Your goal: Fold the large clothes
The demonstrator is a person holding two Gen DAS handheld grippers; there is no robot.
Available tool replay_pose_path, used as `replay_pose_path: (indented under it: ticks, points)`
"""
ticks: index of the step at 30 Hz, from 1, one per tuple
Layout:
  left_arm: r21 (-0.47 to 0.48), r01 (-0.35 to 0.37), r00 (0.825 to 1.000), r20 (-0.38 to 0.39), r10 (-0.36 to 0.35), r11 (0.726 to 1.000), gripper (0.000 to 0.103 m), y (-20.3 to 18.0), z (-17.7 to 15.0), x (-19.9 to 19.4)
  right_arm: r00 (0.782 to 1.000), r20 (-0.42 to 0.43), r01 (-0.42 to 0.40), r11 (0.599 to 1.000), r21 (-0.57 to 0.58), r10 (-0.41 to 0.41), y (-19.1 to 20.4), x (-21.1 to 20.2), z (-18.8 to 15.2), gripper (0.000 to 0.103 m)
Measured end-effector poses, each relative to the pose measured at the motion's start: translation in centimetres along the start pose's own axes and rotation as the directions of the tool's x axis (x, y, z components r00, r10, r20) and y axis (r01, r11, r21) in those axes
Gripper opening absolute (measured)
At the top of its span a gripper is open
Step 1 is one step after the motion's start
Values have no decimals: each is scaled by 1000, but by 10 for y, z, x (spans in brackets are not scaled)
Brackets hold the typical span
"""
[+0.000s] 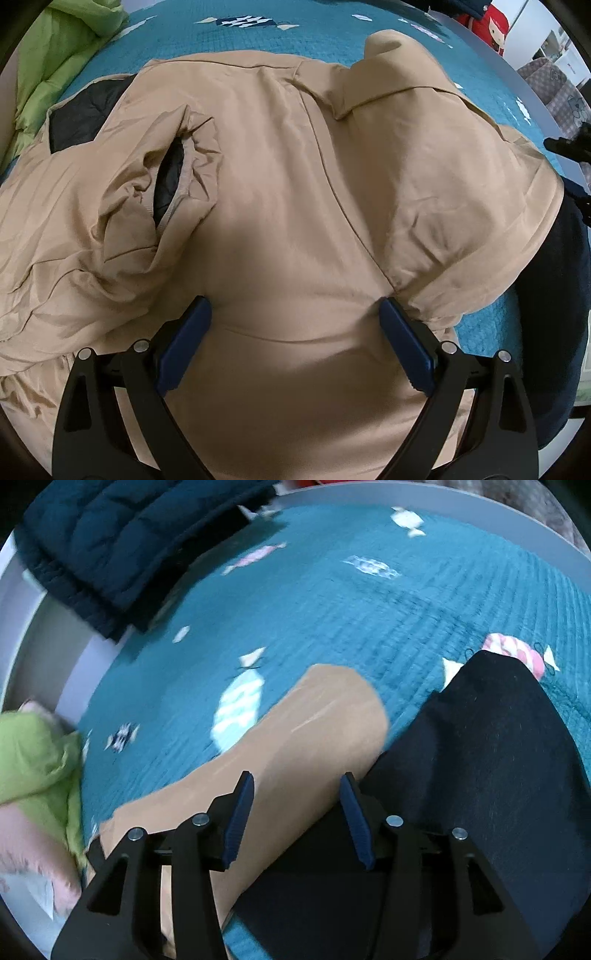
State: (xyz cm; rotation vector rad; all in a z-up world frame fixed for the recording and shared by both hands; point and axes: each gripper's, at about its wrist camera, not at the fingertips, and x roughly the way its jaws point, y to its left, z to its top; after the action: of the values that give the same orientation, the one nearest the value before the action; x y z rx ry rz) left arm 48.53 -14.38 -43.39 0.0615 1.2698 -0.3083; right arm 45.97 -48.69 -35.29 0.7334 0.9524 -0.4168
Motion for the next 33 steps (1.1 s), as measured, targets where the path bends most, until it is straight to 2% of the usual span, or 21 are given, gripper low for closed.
replay_pose_path:
  ticks: [2, 5, 6, 7, 8, 9, 10, 11, 12, 13, 14, 15, 17, 19, 21, 25, 30, 33]
  points:
    - [2, -5, 1000, 3, 5, 1000, 92, -7, 1, 2, 999, -32, -13, 999, 36, 14, -8, 12, 8, 47]
    - [6, -6, 1000, 9, 6, 1000, 92, -4, 0, 2, 994, -55, -86, 991, 100, 92, -18, 26, 13, 45]
    - [6, -5, 1000, 13, 5, 1000, 92, -5, 0, 1, 993, -48, -102, 990, 98, 107, -18, 26, 14, 27]
    - [7, -2, 1000, 18, 2, 1000, 92, -5, -1, -1, 992, -38, -120, 990, 79, 123, -17, 24, 14, 16]
    - [13, 8, 999, 34, -8, 1000, 92, -5, -3, -4, 991, -21, -129, 990, 57, 131, -13, 18, 14, 7]
    - [18, 5, 999, 46, -6, 1000, 88, -4, -5, -7, 991, -2, -137, 990, 45, 137, -11, 13, 14, 5]
    - [26, 3, 998, 66, -5, 1000, 82, -4, -7, -12, 987, 33, -157, 987, 26, 156, -8, 3, 12, 5]
    - [40, 8, 997, 82, -11, 999, 71, -4, -10, -16, 984, 53, -169, 986, 14, 168, -6, -2, 12, 5]
    - [56, 19, 992, 125, -26, 998, 53, -7, -14, -24, 979, 79, -187, 982, 0, 187, -2, -11, 11, 5]
    - [59, 31, 989, 144, -39, 998, 45, -7, -15, -26, 973, 103, -205, 979, -15, 205, 2, -20, 10, 5]
    - [57, 59, 985, 159, -67, 997, 31, -8, -16, -28, 967, 117, -224, 974, -28, 225, 6, -26, 10, 5]
    - [54, 90, 979, 181, -98, 995, 24, -9, -17, -30, 961, 128, -243, 969, -46, 247, 11, -33, 9, 5]
    - [49, 161, 962, 216, -168, 986, 15, -9, -18, -36, 954, 138, -254, 962, -102, 266, 27, -44, 10, 5]
    - [64, 183, 955, 223, -193, 981, 13, -17, -19, -38, 947, 144, -264, 951, -162, 287, 45, -56, 6, 5]
    - [85, 167, 961, 207, -181, 982, 9, -25, -14, -31, 940, 146, -278, 940, -197, 309, 57, -65, 4, 5]
    - [53, 170, 976, 128, -175, 984, 7, -27, -11, -4, 925, 127, -319, 915, -246, 357, 83, -79, -5, 4]
    - [69, 152, 977, 137, -161, 986, 7, -29, -11, 1, 909, 114, -343, 874, -344, 402, 123, -95, -26, 4]
    - [78, 157, 979, 122, -166, 985, 7, -28, -10, 0, 901, 86, -369, 855, -366, 426, 141, -97, -38, 4]
